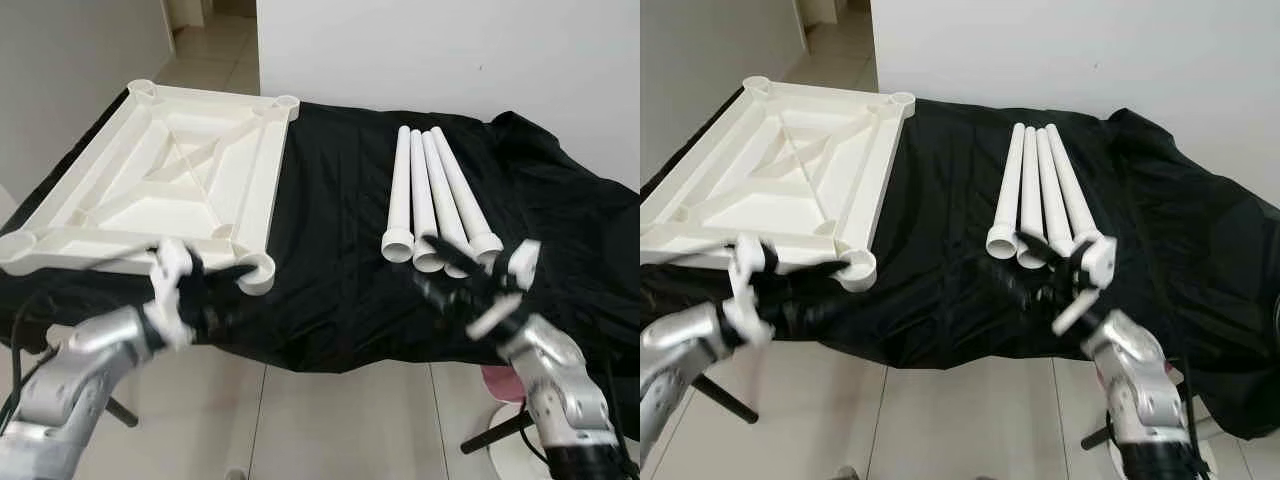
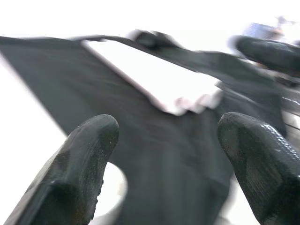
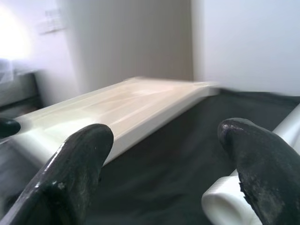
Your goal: Building children table
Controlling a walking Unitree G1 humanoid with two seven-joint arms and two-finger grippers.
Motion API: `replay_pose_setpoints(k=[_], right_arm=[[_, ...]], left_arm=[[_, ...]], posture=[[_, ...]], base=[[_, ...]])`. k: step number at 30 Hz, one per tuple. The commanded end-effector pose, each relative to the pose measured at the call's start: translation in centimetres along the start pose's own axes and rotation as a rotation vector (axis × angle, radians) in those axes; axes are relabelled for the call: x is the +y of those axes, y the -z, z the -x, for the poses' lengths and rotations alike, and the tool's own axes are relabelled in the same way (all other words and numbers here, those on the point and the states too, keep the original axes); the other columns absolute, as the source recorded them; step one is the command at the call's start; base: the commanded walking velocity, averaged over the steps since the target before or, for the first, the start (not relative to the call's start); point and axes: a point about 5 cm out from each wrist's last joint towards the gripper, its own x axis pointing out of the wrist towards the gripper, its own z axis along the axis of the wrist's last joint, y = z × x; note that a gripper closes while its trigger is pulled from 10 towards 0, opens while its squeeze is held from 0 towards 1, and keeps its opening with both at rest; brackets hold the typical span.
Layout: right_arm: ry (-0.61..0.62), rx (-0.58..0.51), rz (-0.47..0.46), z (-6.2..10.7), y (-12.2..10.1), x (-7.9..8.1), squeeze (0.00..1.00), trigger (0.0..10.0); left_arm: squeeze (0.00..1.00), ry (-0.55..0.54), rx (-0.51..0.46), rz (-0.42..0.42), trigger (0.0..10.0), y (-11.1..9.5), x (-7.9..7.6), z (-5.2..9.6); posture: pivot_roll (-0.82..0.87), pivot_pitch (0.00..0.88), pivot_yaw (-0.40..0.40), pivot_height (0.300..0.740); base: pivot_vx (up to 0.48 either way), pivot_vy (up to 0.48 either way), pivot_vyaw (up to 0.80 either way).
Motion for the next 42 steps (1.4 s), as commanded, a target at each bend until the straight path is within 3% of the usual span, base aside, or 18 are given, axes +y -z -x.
replay_pose_setpoints(k=[1,2,4,6,11,20,25,42], right_arm=[[0.120,0.024,-0.003,0.1,0.3,-1.1,0.00,10.0],[0.120,0.024,-0.003,0.1,0.3,-1.1,0.00,10.0],[0.234,0.020,0.004,-0.6,0.5,-1.4,0.00,10.0],[0.234,0.020,0.004,-0.6,0.5,-1.4,0.00,10.0],[0.451,0.012,0.046,-1.8,1.4,-1.4,0.00,10.0],[0.555,0.025,0.087,-3.1,1.9,-1.7,0.00,10.0],[0.562,-0.019,0.128,-3.4,1.1,-2.2,0.00,10.0],[0.529,-0.033,0.166,-3.3,1.8,-0.9,0.00,10.0]], left_arm=[[0.00,-0.092,0.013,0.003,10.0,0.3,0.9,0.1],[0.00,-0.092,0.013,0.003,10.0,0.3,0.9,0.1],[0.00,-0.221,-0.044,0.025,10.0,-0.1,1.8,-0.8],[0.00,-0.221,-0.044,0.025,10.0,-0.1,1.8,-0.8],[0.00,-0.467,-0.099,0.026,10.0,0.0,3.0,-2.4],[0.00,-0.661,-0.129,-0.023,10.0,-0.3,4.8,-3.4],[0.00,-0.711,-0.155,-0.085,10.0,-0.6,4.8,-3.8],[0.00,-0.722,-0.164,-0.124,10.0,-0.1,4.0,-4.1]], posture=[[0.01,0.000,-0.027,0.740],[0.01,0.000,-0.027,0.740],[0.01,0.000,-0.026,0.740],[0.01,0.000,-0.026,0.740],[0.01,0.000,-0.023,0.740],[0.00,0.000,-0.024,0.740],[0.00,0.000,-0.025,0.740],[0.02,0.000,-0.026,0.740]], base=[[0.000,0.000,0.00],[0.000,0.000,0.00],[0.000,0.000,0.00],[0.000,0.000,0.00],[0.000,0.000,0.00],[0.000,0.000,0.00],[0.000,0.000,0.00],[0.000,0.000,0.00]])
